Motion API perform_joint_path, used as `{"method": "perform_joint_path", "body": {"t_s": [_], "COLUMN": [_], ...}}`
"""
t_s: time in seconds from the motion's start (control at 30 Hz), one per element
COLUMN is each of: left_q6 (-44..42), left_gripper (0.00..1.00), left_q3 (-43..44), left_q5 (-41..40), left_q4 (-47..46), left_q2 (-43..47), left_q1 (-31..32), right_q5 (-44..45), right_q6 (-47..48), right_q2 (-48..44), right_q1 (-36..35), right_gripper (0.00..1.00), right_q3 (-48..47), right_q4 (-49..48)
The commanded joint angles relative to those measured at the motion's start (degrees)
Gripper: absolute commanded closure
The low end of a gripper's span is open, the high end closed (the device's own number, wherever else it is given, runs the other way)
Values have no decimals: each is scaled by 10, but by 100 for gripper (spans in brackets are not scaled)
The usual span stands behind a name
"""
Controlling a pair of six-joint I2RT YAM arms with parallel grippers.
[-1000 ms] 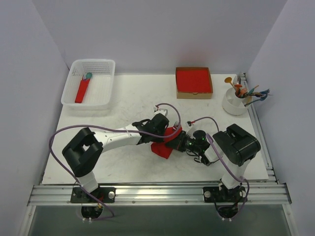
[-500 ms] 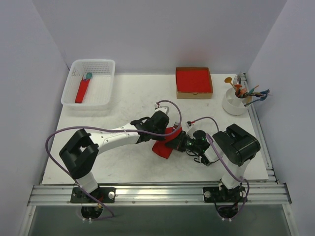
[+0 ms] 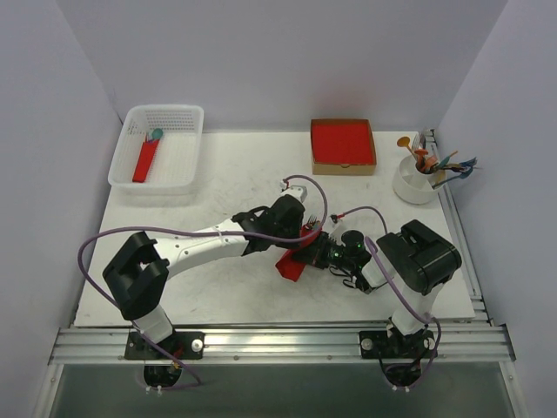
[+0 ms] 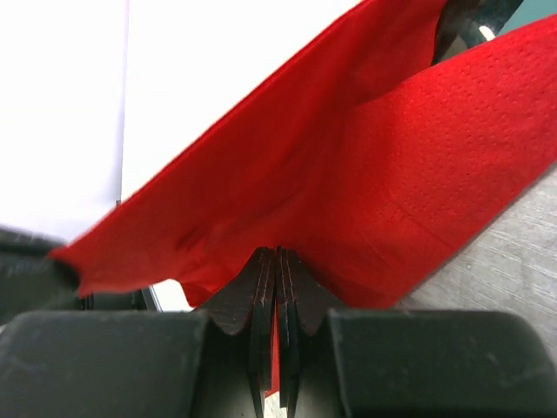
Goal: Place the utensils on the paper napkin and roll it up
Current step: Roll the napkin at the center of the board.
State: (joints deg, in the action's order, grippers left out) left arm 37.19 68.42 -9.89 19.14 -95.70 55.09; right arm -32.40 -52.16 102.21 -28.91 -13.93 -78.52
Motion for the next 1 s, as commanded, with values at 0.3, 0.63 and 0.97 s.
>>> {"method": "perform_joint_path", "body": {"t_s": [0.3, 0.63, 0.97], "left_q6": [43, 74, 100], "left_gripper": [98, 98, 98], "left_q3": [19, -17, -32], "left_q5": [28, 24, 40], "left_q4": [-62, -107, -153], "left_q2": [2, 10, 1], "left_q1": [46, 52, 58], "right_q5": [45, 45, 48], "right_q6": [45, 49, 52], "right_q2": [-10, -17, -24], "right_q1": [3, 3, 3], "right_gripper": [100, 100, 100], "right_q3": [-6, -12, -18], "right_q4": [102, 115, 133]}}
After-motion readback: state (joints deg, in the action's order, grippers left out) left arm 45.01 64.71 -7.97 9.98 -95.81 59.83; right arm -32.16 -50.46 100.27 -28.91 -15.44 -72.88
